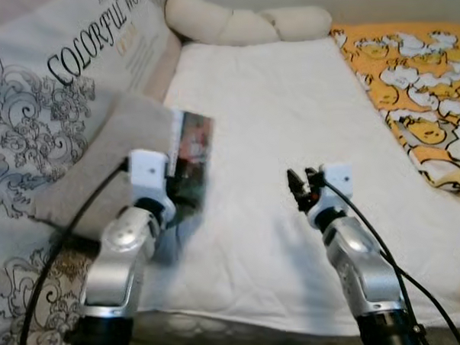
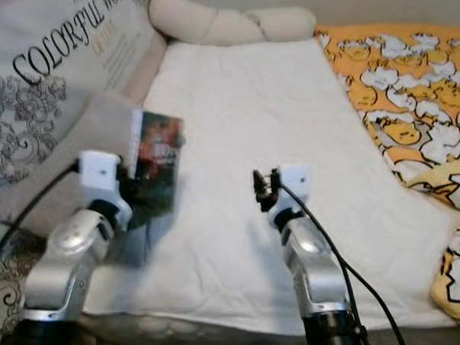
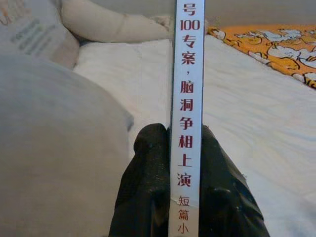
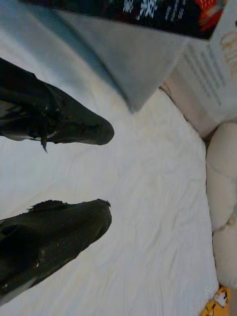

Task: Clean up the room

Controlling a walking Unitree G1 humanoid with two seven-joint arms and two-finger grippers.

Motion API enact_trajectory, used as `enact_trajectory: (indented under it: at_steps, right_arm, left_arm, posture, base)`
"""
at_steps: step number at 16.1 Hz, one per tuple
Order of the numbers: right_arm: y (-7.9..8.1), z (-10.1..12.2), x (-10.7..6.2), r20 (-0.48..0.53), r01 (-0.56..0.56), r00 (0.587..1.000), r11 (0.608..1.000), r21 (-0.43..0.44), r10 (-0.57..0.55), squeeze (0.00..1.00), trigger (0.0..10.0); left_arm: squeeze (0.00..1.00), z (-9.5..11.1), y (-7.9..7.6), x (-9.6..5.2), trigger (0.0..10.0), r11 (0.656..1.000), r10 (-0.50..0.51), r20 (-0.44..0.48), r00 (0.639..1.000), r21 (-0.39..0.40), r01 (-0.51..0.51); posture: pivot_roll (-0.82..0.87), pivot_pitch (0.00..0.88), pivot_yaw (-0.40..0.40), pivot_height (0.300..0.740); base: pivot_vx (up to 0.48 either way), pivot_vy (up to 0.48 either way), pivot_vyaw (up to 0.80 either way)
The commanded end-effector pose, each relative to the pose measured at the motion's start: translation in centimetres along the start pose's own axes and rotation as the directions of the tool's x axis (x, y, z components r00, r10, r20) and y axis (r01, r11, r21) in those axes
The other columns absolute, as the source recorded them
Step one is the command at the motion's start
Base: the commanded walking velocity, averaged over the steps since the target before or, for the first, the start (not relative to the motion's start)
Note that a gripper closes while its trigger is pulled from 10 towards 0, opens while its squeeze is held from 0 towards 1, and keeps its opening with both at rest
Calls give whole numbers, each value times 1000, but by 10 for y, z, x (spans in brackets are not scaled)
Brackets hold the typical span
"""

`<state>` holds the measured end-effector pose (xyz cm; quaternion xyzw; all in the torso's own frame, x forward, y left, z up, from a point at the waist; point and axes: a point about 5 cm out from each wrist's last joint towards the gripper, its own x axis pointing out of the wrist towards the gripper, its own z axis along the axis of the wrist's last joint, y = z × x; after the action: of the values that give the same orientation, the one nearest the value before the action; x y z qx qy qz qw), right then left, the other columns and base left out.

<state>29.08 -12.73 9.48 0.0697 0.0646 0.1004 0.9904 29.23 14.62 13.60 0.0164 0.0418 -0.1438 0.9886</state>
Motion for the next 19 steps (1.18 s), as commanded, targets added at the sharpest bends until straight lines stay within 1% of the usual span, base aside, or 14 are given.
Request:
enact_trajectory:
  at_steps: [1,4,8,9,10,11,12,13,15,16,17,18,19]
  right_arm:
    - [5,2,0,10,-16,1000,1000,0,16,0,10000]
    - [4,2,1,12,-14,1000,1000,-4,14,0,10000]
    - [-1,6,1,23,-9,1000,1000,-3,9,0,10000]
    - [-3,7,0,22,-21,1000,1000,-13,21,0,10000]
    - [-5,7,0,20,-28,999,999,-21,28,0,10000]
    - [-10,11,-1,24,-56,998,998,-40,57,0,10000]
    - [-12,13,-2,26,-65,997,997,-48,67,0,10000]
    - [-20,20,-4,24,-118,992,991,-69,120,0,10000]
    - [-32,31,-11,2,-224,974,968,-109,226,0,10000]
    - [-35,33,-12,-3,-240,970,964,-111,242,0,10000]
    - [-44,39,-20,-21,-279,960,953,-121,278,0,10000]
    - [-47,42,-24,-31,-293,956,947,-129,292,0,10000]
    - [-53,47,-31,-47,-315,949,940,-133,312,0,10000]
  left_arm:
    - [0,10,7,-2,10000,1000,22,37,999,17,-23]
    - [0,8,6,1,10000,1000,16,22,1000,11,-16]
    - [0,6,2,9,10000,1000,-12,1,1000,-5,12]
    - [0,4,-1,17,10000,999,-40,-20,999,-10,39]
    - [0,2,-2,21,10000,998,-55,-33,998,-8,54]
    - [0,1,-5,30,10000,998,-69,-48,996,-14,68]
    - [0,1,-6,33,10000,997,-74,-56,996,-17,73]
    - [0,0,-11,44,10000,993,-113,-70,991,-51,110]
    - [0,1,-20,61,10000,970,-190,-81,978,-171,175]
    - [0,2,-23,64,10000,961,-210,-81,974,-201,191]
    - [0,5,-31,74,10000,920,-271,-68,960,-312,237]
    - [0,7,-35,79,10000,902,-288,-61,956,-354,249]
    - [0,9,-40,87,10000,875,-310,-53,949,-406,263]
  posture:
    - [7,0,13,740]
    - [2,0,13,740]
    - [-7,0,9,740]
    - [-12,0,7,740]
    - [-12,0,7,740]
    - [-22,0,7,740]
    - [-28,0,9,740]
    - [-43,0,15,740]
    - [-69,0,27,740]
    - [-72,0,29,740]
    - [-102,0,42,740]
    - [-115,0,49,740]
    - [-138,0,63,740]
  base:
    - [0,0,0]
    - [0,0,0]
    - [0,0,0]
    - [0,0,0]
    - [0,0,0]
    - [0,0,0]
    - [0,0,0]
    - [0,0,0]
    - [0,0,0]
    - [0,0,0]
    - [0,0,0]
    - [0,0,0]
    - [0,0,0]
